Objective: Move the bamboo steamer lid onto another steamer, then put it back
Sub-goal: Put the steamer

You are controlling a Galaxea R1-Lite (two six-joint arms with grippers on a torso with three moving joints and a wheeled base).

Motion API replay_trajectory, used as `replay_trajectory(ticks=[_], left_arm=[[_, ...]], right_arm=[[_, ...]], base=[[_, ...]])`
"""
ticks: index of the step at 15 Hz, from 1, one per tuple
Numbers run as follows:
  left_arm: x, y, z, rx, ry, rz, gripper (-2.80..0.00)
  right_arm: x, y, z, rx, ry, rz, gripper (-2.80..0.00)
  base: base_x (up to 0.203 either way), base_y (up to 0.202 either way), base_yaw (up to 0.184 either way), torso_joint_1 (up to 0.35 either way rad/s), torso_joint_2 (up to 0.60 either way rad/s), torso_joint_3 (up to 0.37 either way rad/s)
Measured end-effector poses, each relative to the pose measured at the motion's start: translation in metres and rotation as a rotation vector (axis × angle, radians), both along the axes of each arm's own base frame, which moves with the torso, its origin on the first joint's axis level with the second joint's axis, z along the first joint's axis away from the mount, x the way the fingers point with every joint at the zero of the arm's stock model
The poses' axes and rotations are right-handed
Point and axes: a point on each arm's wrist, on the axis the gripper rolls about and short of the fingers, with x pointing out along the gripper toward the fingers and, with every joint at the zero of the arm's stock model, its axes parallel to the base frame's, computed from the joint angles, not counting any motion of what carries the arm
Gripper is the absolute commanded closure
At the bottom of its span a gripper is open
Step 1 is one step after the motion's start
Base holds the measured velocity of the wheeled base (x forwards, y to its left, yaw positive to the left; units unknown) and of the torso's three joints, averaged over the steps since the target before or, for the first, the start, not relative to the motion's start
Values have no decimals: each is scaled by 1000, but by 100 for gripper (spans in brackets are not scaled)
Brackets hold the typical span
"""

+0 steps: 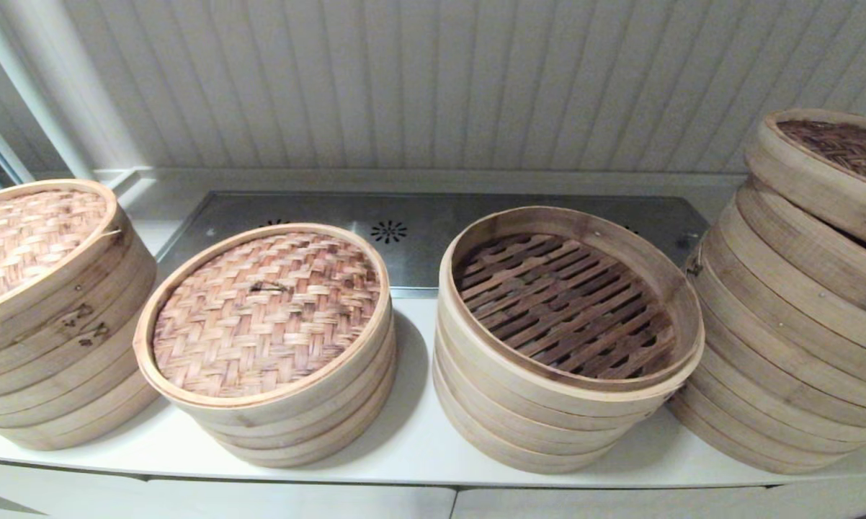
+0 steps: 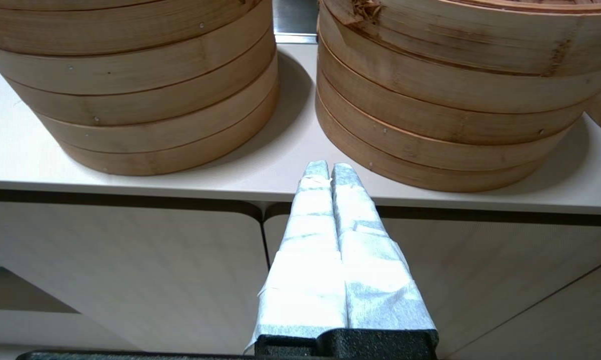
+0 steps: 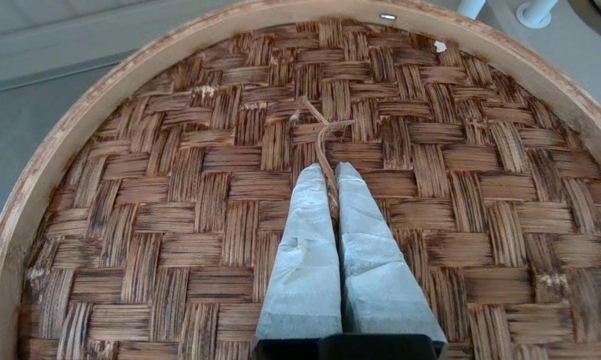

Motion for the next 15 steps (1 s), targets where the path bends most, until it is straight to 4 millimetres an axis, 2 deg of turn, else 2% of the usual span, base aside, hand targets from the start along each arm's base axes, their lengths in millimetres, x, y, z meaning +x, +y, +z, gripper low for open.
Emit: replay_trajectory(ticks=[15], left_arm=[[0,0,0,4,0,-1,0]], right_arm=[[-12,4,6,-18,-14,-1,0]], base=[[0,0,0,0,0,0]])
